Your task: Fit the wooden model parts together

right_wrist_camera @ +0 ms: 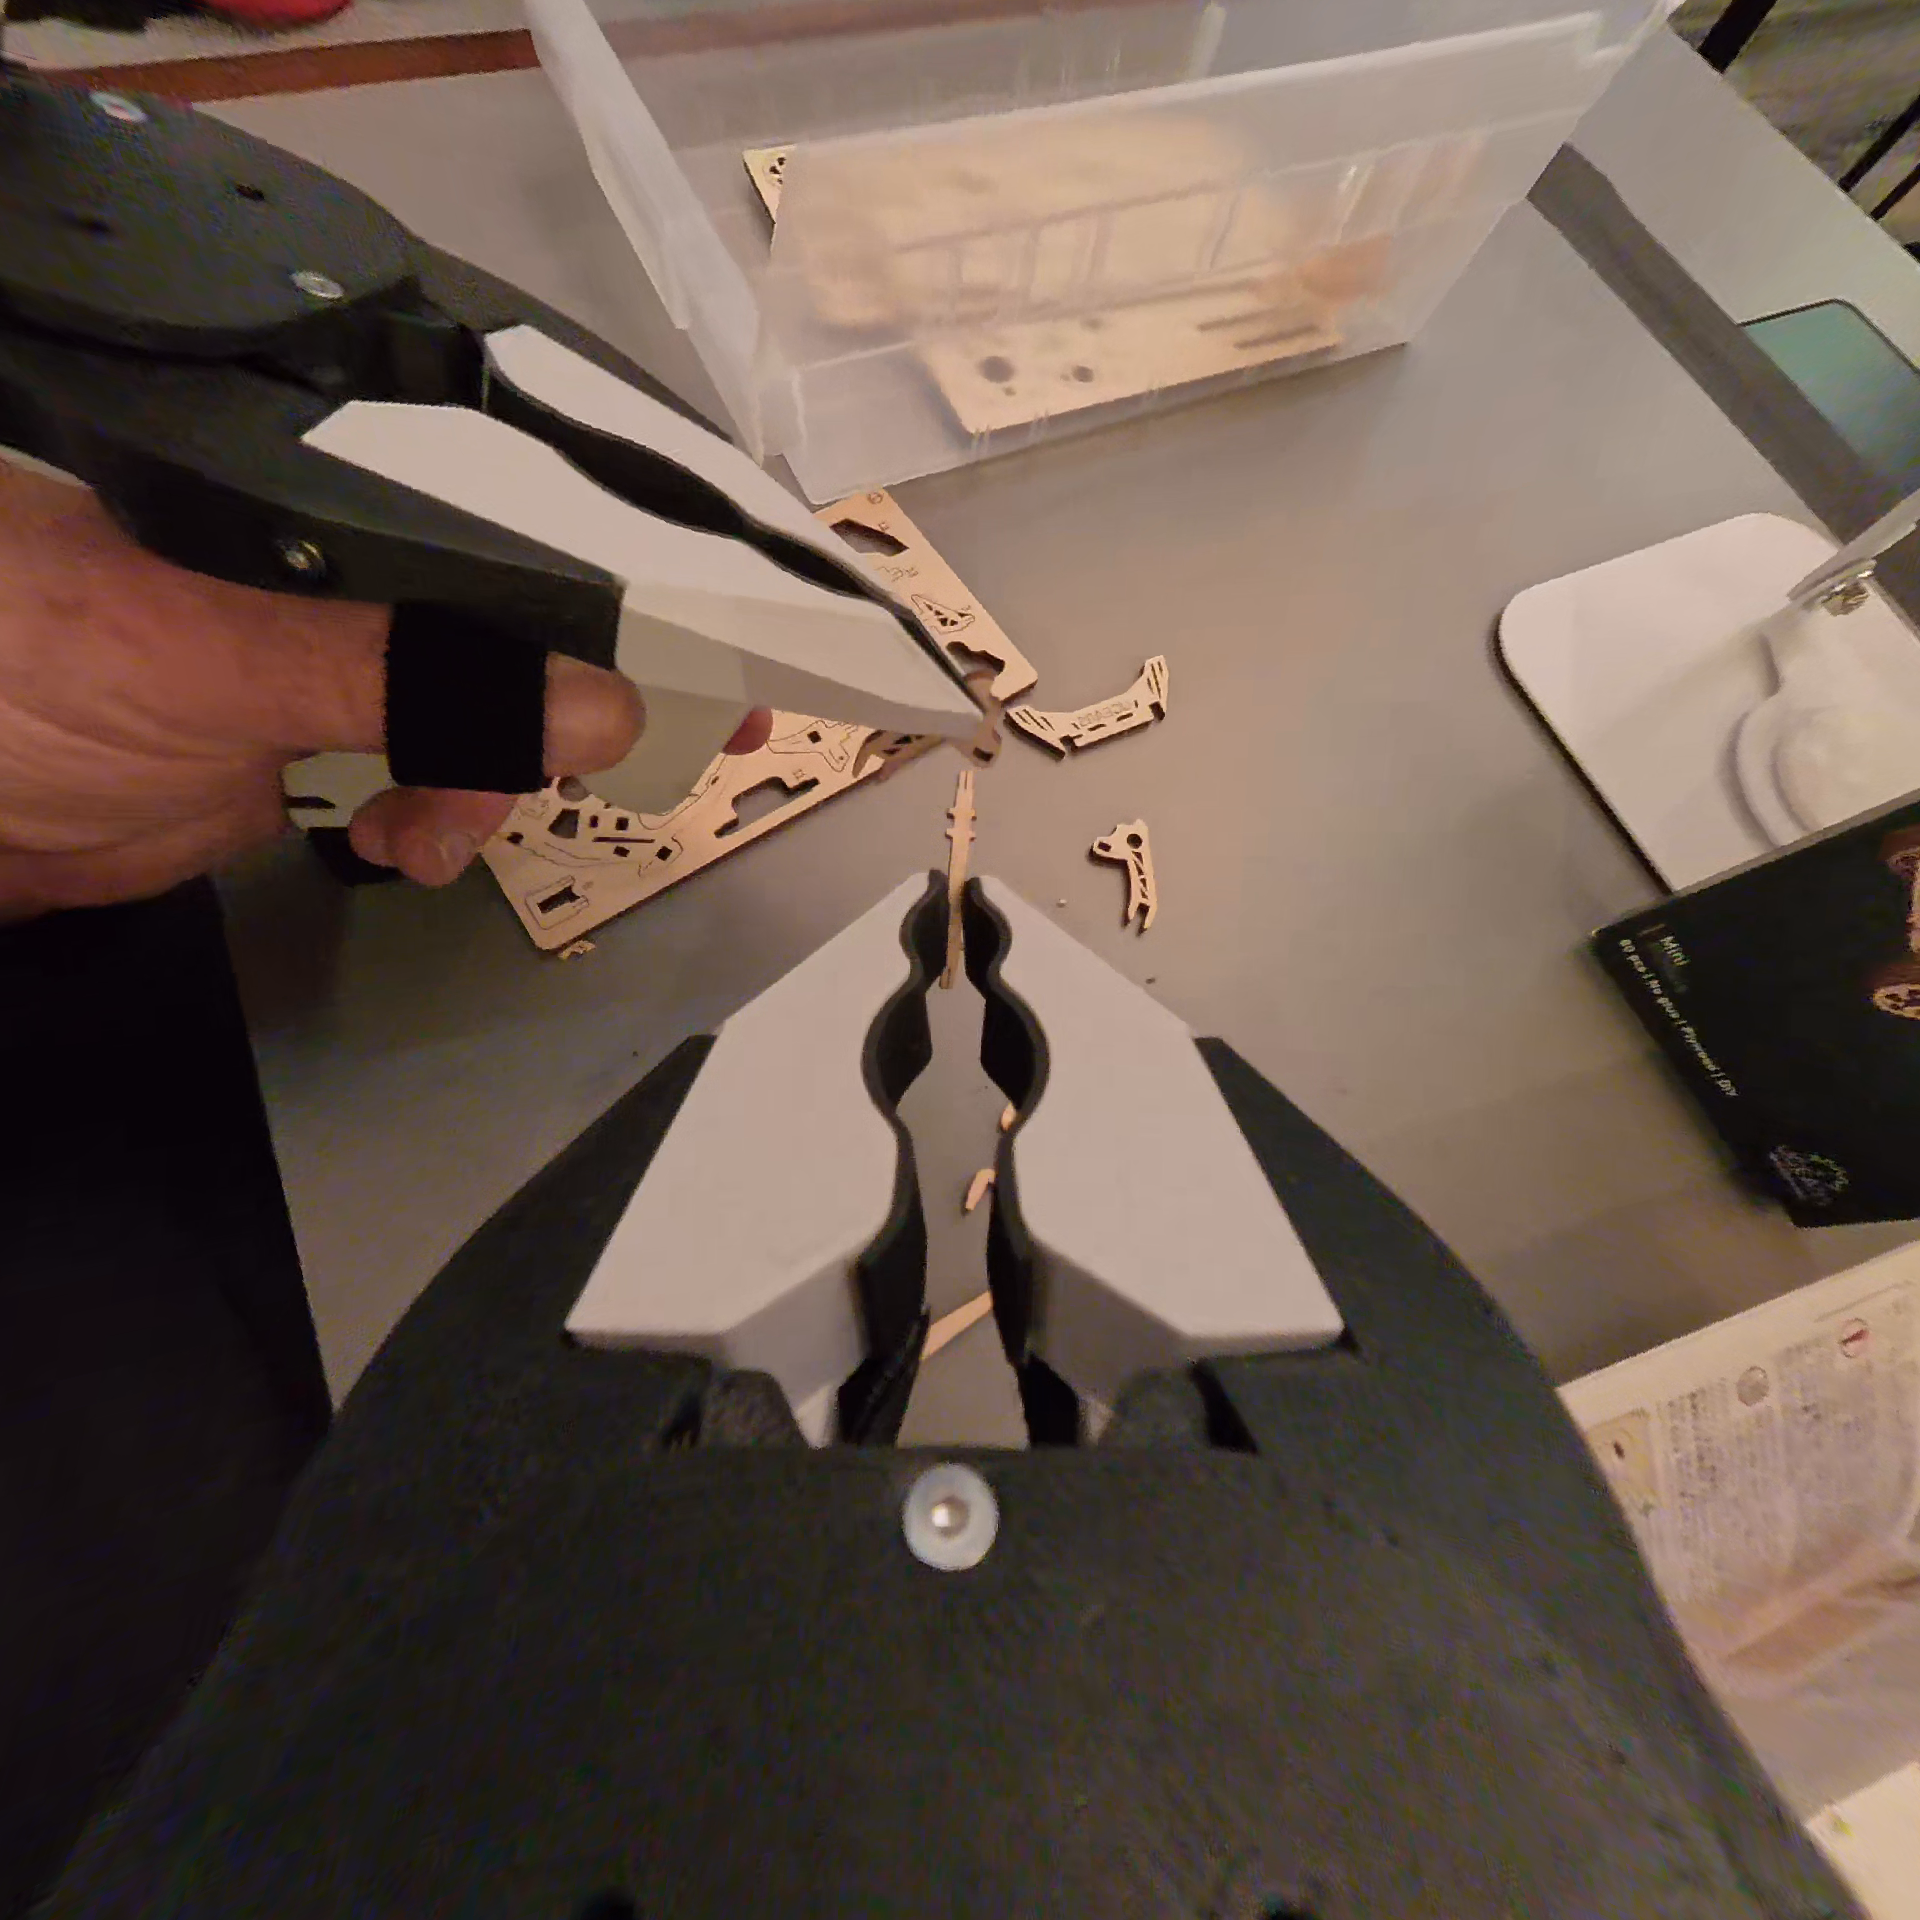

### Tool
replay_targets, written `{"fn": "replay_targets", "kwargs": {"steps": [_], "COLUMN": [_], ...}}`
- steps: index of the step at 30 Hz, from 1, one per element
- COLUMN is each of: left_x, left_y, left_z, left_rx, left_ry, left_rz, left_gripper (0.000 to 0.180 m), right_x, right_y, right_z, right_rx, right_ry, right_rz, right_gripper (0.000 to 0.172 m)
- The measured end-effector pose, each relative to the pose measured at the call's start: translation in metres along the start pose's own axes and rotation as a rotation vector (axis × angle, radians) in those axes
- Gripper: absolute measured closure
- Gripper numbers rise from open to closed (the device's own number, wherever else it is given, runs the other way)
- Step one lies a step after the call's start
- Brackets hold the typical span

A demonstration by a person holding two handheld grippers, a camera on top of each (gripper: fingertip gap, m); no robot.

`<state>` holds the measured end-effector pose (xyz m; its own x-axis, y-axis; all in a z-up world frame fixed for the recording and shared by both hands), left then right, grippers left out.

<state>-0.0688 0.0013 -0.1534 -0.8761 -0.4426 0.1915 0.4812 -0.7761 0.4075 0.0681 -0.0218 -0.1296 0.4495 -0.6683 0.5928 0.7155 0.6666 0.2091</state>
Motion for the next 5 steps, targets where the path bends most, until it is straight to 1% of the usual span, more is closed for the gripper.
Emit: {"fn": "replay_targets", "kwargs": {"steps": [1,2,5], "left_x": [-0.001,-0.003,-0.009], "left_y": [0.0,-0.001,-0.003], "left_z": [0.0,-0.001,-0.007], "left_rx": [0.004,0.017,0.042], "left_ry": [-0.017,-0.054,-0.239], "left_rz": [0.0,-0.011,-0.06], "left_gripper": [0.179,0.179,0.179], "right_x": [0.0,0.001,0.004], "right_y": [0.0,0.001,0.0], "right_z": [-0.002,-0.004,-0.013], "right_rx": [0.0,0.003,0.005], "right_ry": [-0.004,-0.008,-0.034], "right_rz": [0.003,0.003,0.021], "right_gripper": [0.171,0.171,0.172]}}
Point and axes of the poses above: each gripper's, where its closed fingertips meet, x back along the fingers, z out of its top, y = z × x across the jaws, the point moved 9 cm from there along x, back along the fingers, and after that the axes turned 9 degrees about -z, right-handed, at the moved point
